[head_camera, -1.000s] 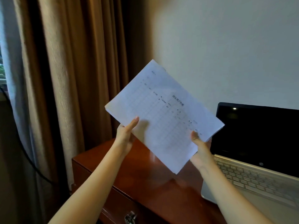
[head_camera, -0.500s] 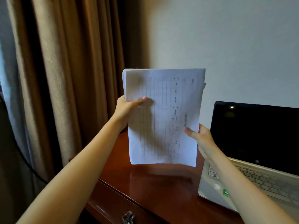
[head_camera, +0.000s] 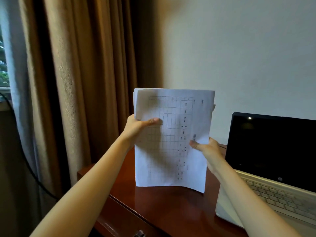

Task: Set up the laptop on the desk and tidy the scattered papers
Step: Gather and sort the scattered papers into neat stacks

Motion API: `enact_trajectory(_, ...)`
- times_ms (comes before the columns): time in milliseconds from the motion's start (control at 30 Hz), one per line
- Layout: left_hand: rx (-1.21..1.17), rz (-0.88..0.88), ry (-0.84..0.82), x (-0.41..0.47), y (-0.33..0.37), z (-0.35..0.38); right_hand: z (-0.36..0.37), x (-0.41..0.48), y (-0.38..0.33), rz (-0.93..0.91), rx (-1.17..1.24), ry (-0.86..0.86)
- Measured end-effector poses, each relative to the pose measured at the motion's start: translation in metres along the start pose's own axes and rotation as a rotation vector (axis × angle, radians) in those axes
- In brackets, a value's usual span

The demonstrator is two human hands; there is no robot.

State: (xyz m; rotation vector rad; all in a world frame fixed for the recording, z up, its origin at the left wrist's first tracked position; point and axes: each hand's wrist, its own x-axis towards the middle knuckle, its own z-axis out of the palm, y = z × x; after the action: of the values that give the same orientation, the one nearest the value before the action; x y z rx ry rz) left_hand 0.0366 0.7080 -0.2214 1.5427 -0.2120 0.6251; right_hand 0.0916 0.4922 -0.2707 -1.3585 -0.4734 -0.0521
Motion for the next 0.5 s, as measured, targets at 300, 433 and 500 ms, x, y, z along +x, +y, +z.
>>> enact_trajectory(300,-0.06,-0.124,-0.028,-0.003,-0.014,-0.008,-0.001,-0.003,0.021,0.143,-0.031,0.011)
enact_trajectory(433,-0.046,-0.16,-0.05,-0.013,-0.032,-0.007,0.0,-0.009,0.043,0.212,-0.064,0.081)
enact_trajectory(500,0.045,-0.11,-0.065,-0.014,-0.033,-0.007,0.002,-0.004,0.043,0.22,-0.068,0.117)
